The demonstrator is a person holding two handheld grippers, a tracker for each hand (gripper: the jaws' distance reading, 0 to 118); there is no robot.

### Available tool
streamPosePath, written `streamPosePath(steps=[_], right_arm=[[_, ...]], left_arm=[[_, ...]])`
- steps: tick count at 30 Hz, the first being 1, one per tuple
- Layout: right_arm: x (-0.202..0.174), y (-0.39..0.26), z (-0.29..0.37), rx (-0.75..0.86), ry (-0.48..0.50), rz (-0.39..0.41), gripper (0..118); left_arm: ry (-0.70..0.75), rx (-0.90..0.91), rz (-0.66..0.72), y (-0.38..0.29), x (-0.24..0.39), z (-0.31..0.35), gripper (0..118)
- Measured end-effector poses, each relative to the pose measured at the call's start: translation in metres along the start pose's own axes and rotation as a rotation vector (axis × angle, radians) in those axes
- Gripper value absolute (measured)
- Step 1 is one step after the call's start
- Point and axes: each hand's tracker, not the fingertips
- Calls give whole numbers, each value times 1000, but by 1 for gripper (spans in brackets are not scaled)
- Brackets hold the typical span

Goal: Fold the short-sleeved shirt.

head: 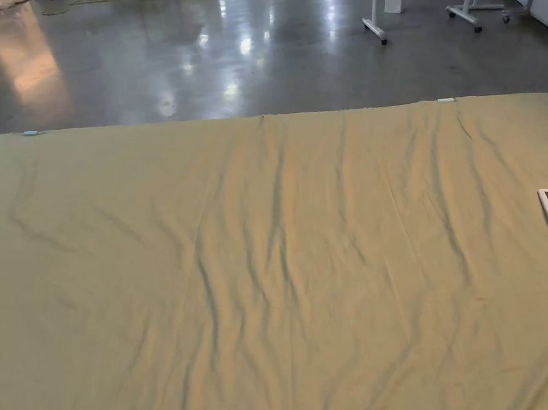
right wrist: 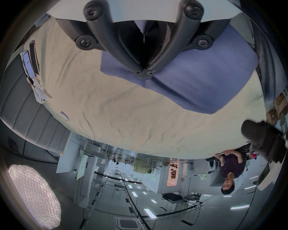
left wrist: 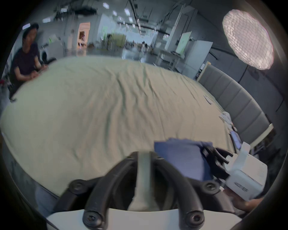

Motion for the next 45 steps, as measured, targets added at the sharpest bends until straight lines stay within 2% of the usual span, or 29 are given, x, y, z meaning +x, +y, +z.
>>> streamPosePath(steps=[1, 2, 4, 9, 15, 18, 19, 21, 22, 25, 26, 30, 34, 37, 41, 45], right_arm=[[1, -1, -1, 0, -6, -1, 0], [3, -3, -1, -1, -10, -4, 0], [4, -6, -2, -1, -20, -10, 0], [8, -11, -1, 1, -40, -35, 0], [9, -11, 0, -1, -33, -48, 0], [11, -12, 0, 0, -26, -67, 0], [11, -12, 0, 1, -26, -68, 0], [11, -12, 0, 0, -31, -66, 0], [12, -12, 0, 1, -30, -71, 0], [15, -13, 1, 4, -37, -86, 0], [16, -13, 1, 7, -60, -88, 0], [24, -17, -1, -8, -84, -102, 0], [21, -17, 2, 2, -98, -78, 0], [24, -7, 8, 15, -66, -136, 0], [34, 22, 20, 83, -67, -162, 0], [56, 64, 26, 168, -83, -173, 0]], left_arm=[[-50, -24, 35, -1, -4, -5, 63], [-105, -58, 69, -2, -7, -8, 78], [-194, -98, 130, -3, -14, -20, 90], [-352, -164, 300, -2, -22, -49, 90], [-539, -215, 360, -6, -29, -82, 90], [-553, -240, 368, -5, -28, -98, 86], [-553, -249, 355, -5, -25, -101, 78], [-505, -276, 300, -9, -19, -108, 51], [-497, -274, 295, -10, -23, -117, 42], [-542, -274, 378, -7, -34, -114, 26], [-552, -268, 370, -11, -9, -105, 25], [-569, -242, 323, 1, -5, -95, 22], [-596, -248, 297, 15, -1, -84, 22], [-606, -265, 290, 32, -3, -73, 22], [-592, -262, 277, 64, -30, -46, 22], [-487, -243, 238, 106, -94, -14, 22]])
